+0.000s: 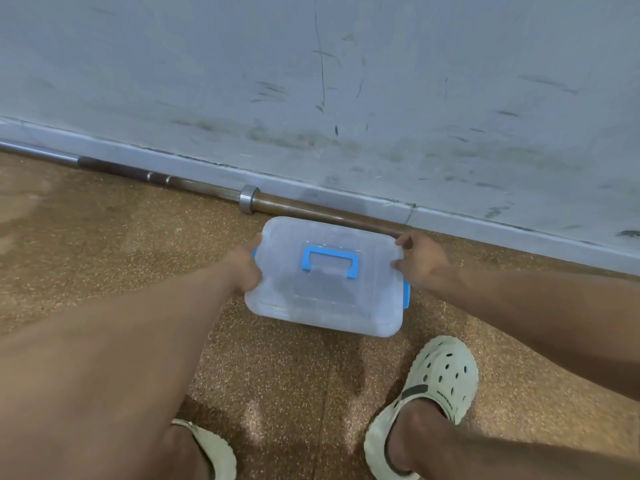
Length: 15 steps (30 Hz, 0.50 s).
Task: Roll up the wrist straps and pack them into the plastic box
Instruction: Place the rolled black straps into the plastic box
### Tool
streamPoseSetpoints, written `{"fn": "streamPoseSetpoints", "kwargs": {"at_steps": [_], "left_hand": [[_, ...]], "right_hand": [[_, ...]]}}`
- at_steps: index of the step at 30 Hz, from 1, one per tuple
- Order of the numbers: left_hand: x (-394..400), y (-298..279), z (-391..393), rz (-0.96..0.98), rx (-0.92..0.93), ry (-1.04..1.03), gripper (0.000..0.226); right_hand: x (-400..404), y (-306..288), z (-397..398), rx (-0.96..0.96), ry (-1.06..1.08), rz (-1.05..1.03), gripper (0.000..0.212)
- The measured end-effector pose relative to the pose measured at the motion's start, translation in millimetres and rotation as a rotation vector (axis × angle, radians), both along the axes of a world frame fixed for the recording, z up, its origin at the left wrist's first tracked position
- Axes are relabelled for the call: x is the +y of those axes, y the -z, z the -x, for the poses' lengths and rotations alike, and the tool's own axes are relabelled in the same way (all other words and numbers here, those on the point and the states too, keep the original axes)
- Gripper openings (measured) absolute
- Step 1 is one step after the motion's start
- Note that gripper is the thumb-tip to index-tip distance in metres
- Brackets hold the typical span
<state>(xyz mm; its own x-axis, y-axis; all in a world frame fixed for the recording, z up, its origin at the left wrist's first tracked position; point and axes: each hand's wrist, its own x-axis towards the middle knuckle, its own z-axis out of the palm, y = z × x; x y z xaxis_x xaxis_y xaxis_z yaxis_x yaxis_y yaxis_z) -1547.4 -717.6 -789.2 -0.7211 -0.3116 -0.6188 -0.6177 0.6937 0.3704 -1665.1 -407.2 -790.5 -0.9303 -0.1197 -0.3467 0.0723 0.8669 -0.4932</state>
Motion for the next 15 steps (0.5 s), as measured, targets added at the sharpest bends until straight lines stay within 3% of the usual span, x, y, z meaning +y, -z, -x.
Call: {"fn": "streamPoseSetpoints", "kwargs": {"at_steps": [7,15], "left_hand": [[10,2,7,0.206,-0.028,0.099,0.078],[15,13,3,0.192,0.025,-0.110,0.081]], "right_hand": [[0,3,16,-0.040,0.058,0.035,0.033],[-3,8,21,-0.134,0.036,-0.017,0.041]]}}
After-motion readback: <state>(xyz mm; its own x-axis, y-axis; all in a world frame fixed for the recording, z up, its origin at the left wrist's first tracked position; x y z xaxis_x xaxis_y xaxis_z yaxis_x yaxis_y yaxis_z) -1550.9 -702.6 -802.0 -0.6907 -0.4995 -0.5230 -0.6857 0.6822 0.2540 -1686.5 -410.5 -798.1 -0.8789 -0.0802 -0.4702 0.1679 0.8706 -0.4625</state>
